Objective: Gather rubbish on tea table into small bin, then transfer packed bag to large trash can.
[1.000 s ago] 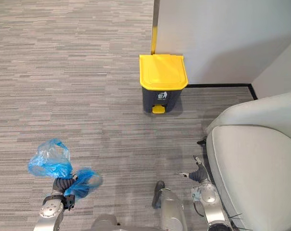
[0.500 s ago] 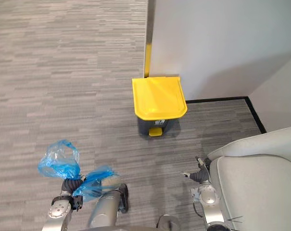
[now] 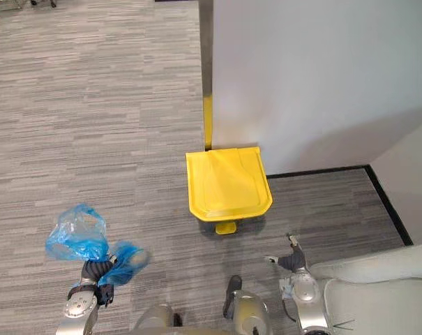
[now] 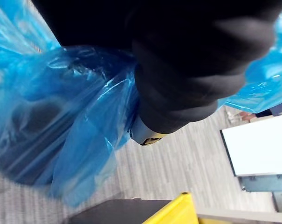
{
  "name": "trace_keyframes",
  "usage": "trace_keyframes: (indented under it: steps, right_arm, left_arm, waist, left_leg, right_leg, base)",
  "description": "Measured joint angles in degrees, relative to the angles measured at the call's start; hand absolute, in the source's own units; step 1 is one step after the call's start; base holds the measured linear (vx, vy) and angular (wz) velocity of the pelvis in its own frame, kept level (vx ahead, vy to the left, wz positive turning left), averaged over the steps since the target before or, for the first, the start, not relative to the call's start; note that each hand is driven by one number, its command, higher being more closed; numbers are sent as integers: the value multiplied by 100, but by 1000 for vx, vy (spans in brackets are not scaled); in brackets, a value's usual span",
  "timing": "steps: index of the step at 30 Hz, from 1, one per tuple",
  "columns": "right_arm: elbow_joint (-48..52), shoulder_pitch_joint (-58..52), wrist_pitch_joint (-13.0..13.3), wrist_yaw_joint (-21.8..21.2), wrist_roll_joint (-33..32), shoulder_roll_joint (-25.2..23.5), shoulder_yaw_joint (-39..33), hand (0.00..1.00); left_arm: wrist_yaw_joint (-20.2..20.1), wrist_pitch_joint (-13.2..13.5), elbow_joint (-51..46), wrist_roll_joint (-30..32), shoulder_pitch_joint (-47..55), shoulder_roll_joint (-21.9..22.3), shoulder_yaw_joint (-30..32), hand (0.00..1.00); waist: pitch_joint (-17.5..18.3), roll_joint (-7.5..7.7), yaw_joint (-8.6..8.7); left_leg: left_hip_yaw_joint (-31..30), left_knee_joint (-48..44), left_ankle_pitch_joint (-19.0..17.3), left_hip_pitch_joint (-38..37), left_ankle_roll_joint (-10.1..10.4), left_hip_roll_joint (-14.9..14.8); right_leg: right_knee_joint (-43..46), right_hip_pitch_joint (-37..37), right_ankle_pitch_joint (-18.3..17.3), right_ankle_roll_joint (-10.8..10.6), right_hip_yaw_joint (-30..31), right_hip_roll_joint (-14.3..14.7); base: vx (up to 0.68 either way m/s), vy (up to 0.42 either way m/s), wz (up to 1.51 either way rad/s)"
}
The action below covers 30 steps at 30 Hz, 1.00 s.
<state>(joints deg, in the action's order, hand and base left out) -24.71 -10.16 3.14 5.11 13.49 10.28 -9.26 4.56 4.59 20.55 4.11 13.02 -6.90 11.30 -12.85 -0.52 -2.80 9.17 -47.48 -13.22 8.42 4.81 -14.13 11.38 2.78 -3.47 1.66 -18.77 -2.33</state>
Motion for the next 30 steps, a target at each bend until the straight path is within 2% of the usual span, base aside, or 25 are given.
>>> trace_keyframes:
  steps: [1,2,3,4,5,7,11,20,22,24,25,26,27,28,29,30]
  right_arm:
    - [93,-34,2,7,-4,-13,-54,0]
    - [123,10,19,32,-34,-31,-156,0]
    - [120,21,17,50,-65,-32,-194,0]
    - [105,7,15,84,-77,-29,-289,0]
    - [16,-32,-30,92,-192,-212,-437,0]
    - [17,-99,-43,89,-237,-285,-446,0]
    - [-200,-31,-82,98,-290,-326,-450,0]
    - [-866,159,-158,103,-439,-294,-623,0]
    - [-911,253,-160,103,-438,-294,-611,0]
    - [-911,248,-161,119,-439,-294,-614,0]
    - [-891,245,-171,127,-446,-295,-621,0]
    - [-862,198,-191,134,-450,-301,-652,0]
    - [-851,155,-198,136,-451,-314,-651,0]
    - [-835,119,-205,137,-453,-319,-651,0]
    - [-814,129,-218,141,-460,-321,-652,0]
    - [-774,151,-218,154,-474,-318,-656,0]
  left_arm:
    - [-45,0,-44,0,4,2,-2,100]
    - [-73,1,-82,-1,-2,-1,-4,100]
    - [-73,1,-82,0,-3,0,-8,100]
    - [-77,1,-75,0,-16,-2,-55,100]
    - [-76,-15,-41,-1,-67,-21,-52,100]
    - [-75,-14,-43,0,-45,2,-55,100]
    - [-75,-17,7,4,65,-1,-51,100]
    - [-56,-40,262,3,122,-109,108,100]
    - [-40,-39,218,0,168,-131,188,100]
    - [-39,-40,192,1,211,-137,162,100]
    - [-41,-53,192,2,227,-135,136,100]
    - [-34,-61,161,2,186,-159,54,100]
    - [-32,-64,137,0,203,-209,-7,100]
    - [-31,-65,129,0,192,-271,-70,100]
    - [-20,-66,123,-2,166,-356,-118,100]
    - [-14,-66,127,-4,137,-400,-145,100]
  waist:
    - [31,40,9]
    - [43,74,-17]
    - [52,61,-41]
    - [110,-61,-51]
    - [153,32,-83]
    - [190,89,-107]
    - [251,71,-104]
    - [271,77,-106]
    - [268,74,-111]
    - [235,81,-115]
    - [191,108,-78]
    - [38,132,-5]
    - [-6,87,54]
    - [-29,117,45]
    - [-87,184,15]
    - [-123,241,24]
  left_leg:
    - [58,79,-93,162,-150,-38]
    - [149,639,-139,271,-242,-21]
    - [196,1093,-86,264,-243,12]
    - [209,2021,190,240,-205,25]
    - [285,2458,173,22,-167,184]
    - [412,2670,222,-127,-207,318]
    - [685,3026,258,-365,-257,497]
    - [1023,3133,238,-495,-255,528]
    - [1034,2924,51,-438,-272,473]
    - [1004,2486,-276,-353,-286,395]
    - [884,2275,-537,-355,-357,400]
    - [725,2167,-660,-515,-468,479]
    - [654,2093,-685,-531,-519,487]
    - [612,2015,-717,-561,-568,476]
    - [579,1870,-820,-607,-599,470]
    - [564,1759,-897,-619,-591,472]
  right_leg:
    - [-56,-43,-13,-7,7,-1]
    - [-69,-29,-15,-36,87,-8]
    - [-63,-6,-19,-77,131,-1]
    - [-36,57,-39,-174,169,82]
    - [-125,59,2,-289,243,-4]
    - [-229,20,43,-366,331,-116]
    - [-402,16,132,-497,600,-198]
    - [-450,135,201,-517,969,-185]
    - [-171,294,124,-536,1048,-177]
    - [518,515,-189,-563,1094,-220]
    - [1126,646,-398,-603,1053,-373]
    - [2272,1074,-486,-630,885,-588]
    - [2444,1197,-565,-592,822,-598]
    - [2437,1285,-662,-587,788,-629]
    - [2154,1465,-645,-587,721,-645]
    - [1691,1575,-542,-674,614,-647]
  base:
    - [129,2,-16]
    - [122,30,-22]
    - [136,88,-30]
    - [173,162,-20]
    - [171,158,-12]
    - [124,117,-18]
    - [61,61,-28]
    - [19,2,-23]
    - [-31,13,-26]
    - [-64,44,-11]
    - [-106,70,30]
    - [-81,63,41]
    - [-37,39,36]
    - [37,1,24]
    - [54,-14,22]
    - [65,-23,28]
